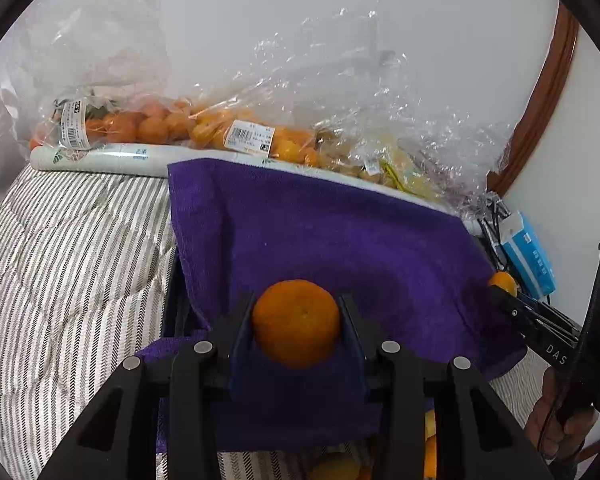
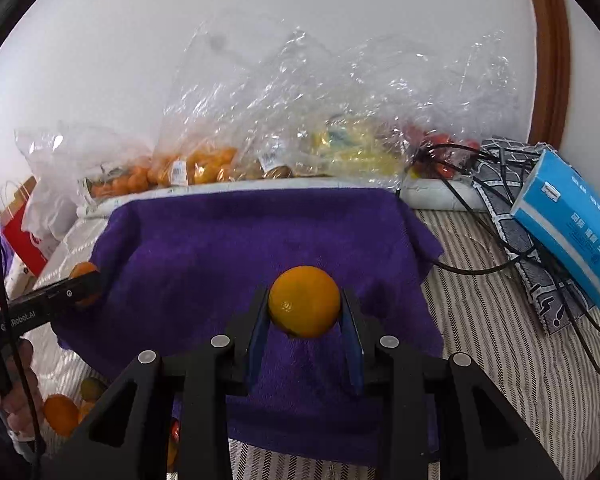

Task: Organize fruits
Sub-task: 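Carry the right tool's orange onto the purple towel while the left tool carries its orange there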

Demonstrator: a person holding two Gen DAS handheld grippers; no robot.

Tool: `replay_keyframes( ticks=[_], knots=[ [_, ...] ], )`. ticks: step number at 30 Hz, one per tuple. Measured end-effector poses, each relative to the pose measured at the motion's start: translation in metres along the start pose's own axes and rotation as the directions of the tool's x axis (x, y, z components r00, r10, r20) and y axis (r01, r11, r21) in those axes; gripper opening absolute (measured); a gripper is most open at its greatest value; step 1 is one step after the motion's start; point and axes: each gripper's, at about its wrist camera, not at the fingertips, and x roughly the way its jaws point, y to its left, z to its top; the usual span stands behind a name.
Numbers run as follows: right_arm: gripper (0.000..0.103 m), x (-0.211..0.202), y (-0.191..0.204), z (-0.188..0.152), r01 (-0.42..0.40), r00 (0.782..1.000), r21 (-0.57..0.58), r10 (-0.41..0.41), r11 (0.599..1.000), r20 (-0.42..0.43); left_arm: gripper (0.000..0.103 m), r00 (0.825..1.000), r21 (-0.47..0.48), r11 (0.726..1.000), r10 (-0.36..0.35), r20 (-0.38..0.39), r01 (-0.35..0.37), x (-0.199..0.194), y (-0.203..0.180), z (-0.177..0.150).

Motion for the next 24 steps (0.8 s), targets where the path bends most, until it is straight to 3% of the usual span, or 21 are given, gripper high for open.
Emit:
replay_keyframes(
  ticks=[13, 24],
  knots=[
    [0.034, 0.014, 0.005, -0.005, 0.016, 0.998, -0.028, -0.018, 0.999, -0.063, 0.039, 0.996, 0.019, 1.000, 0.015, -0.092, -0.013, 0.013, -0.002, -0.004],
    [0.034, 0.022, 0.008, -0.008, 0.037, 0.994, -0.058, -0.043, 0.998, -0.101, 0.039, 0.994, 0.042, 0.999, 0.015, -0.108, -0.010, 0.015, -0.006, -0.005]
  ],
)
